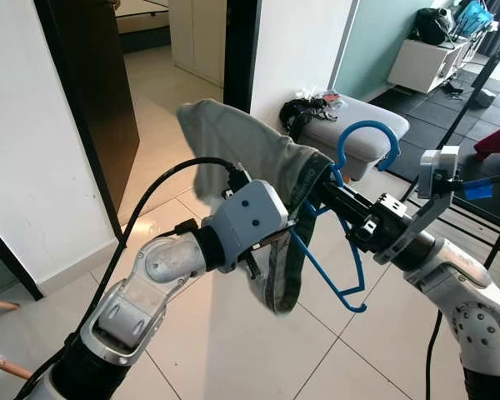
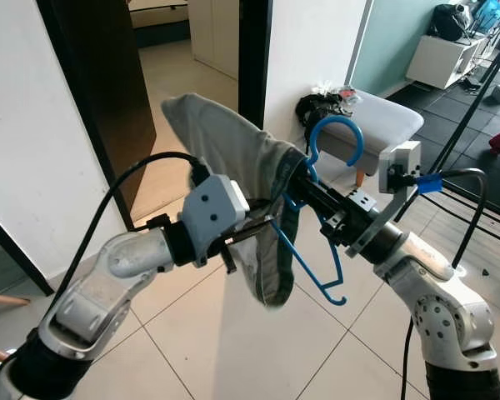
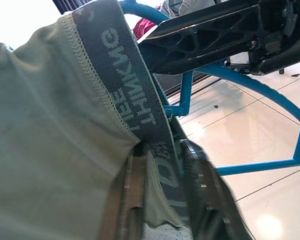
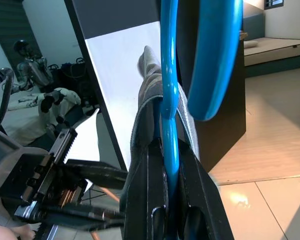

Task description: Hang hanger

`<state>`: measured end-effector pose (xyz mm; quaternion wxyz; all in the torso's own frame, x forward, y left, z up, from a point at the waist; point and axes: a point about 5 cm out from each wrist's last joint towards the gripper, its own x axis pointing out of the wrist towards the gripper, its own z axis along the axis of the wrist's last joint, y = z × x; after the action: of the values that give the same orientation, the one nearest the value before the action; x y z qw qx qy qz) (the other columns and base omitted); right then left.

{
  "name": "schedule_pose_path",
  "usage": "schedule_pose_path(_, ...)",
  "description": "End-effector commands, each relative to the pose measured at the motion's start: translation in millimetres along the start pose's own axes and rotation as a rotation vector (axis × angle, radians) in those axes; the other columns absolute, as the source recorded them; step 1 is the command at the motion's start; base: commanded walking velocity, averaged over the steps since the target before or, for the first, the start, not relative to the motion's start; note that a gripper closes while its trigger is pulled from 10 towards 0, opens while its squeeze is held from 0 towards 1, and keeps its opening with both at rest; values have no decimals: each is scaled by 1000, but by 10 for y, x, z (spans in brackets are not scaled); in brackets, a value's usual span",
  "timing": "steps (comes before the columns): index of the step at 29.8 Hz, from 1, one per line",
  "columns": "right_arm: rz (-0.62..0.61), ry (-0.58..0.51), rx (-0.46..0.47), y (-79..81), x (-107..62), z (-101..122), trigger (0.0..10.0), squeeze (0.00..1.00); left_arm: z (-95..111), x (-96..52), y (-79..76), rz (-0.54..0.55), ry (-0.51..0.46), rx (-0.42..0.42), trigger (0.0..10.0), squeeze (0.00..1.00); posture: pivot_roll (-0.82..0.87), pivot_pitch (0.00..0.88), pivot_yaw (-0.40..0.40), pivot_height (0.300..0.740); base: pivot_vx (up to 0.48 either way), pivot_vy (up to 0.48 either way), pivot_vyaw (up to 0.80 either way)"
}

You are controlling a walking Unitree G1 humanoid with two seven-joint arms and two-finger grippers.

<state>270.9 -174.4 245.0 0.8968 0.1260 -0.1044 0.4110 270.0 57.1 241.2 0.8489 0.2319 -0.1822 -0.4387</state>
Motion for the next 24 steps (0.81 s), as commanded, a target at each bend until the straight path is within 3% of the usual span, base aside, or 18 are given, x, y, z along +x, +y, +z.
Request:
schedule_pose_path(1, 32, 12, -12, 45, 5, 16, 10000, 0, -19, -8, -53, -31, 3, -5, 10000, 1000, -20, 62, -66, 740, 0, 0, 0)
schedule_pose_path(2, 30, 6, -19, 22, 3, 37, 10000, 0, -14, -61, -120, -109, -10, -73, 10000, 1000, -13, 59, -67, 740, 0, 0, 0)
schedule_pose_path(6, 24, -6, -26, -20, -3, 75, 10000, 0, -27, -161, -224, -236, -6, -143, 10000, 1000, -8, 61, -66, 740, 0, 0, 0)
schedule_pose_path(12, 53, 9, -31, -35, -34, 80, 10000, 0, -68, -311, -196, -292, 17, -198, 10000, 1000, 0, 65, -70, 740, 0, 0, 0)
schedule_pose_path(15, 61, 21, -28, -61, -87, 79, 10000, 0, -75, -394, -75, -266, 26, -205, 10000, 1000, 3, 66, -74, 740, 0, 0, 0)
schedule_pose_path(17, 64, 42, -33, -103, -161, 85, 10000, 0, -72, -473, 85, -222, 25, -194, 10000, 1000, 7, 66, -76, 740, 0, 0, 0)
schedule_pose_path(19, 64, 42, -33, -103, -161, 85, 10000, 0, -72, -473, 85, -222, 25, -194, 10000, 1000, 7, 66, -76, 740, 0, 0, 0)
schedule_pose_path(21, 97, 98, -40, -133, -290, 91, 10000, 0, -14, -573, 314, -182, 1, -175, 10000, 1000, 7, 66, -77, 740, 0, 0, 0)
schedule_pose_path(22, 97, 98, -40, -133, -290, 91, 10000, 0, -14, -573, 314, -182, 1, -175, 10000, 1000, 7, 66, -77, 740, 0, 0, 0)
schedule_pose_path(24, 138, 160, -43, -129, -393, 71, 10000, 0, 85, -637, 486, -163, -47, -172, 10000, 1000, 2, 65, -76, 740, 0, 0, 0)
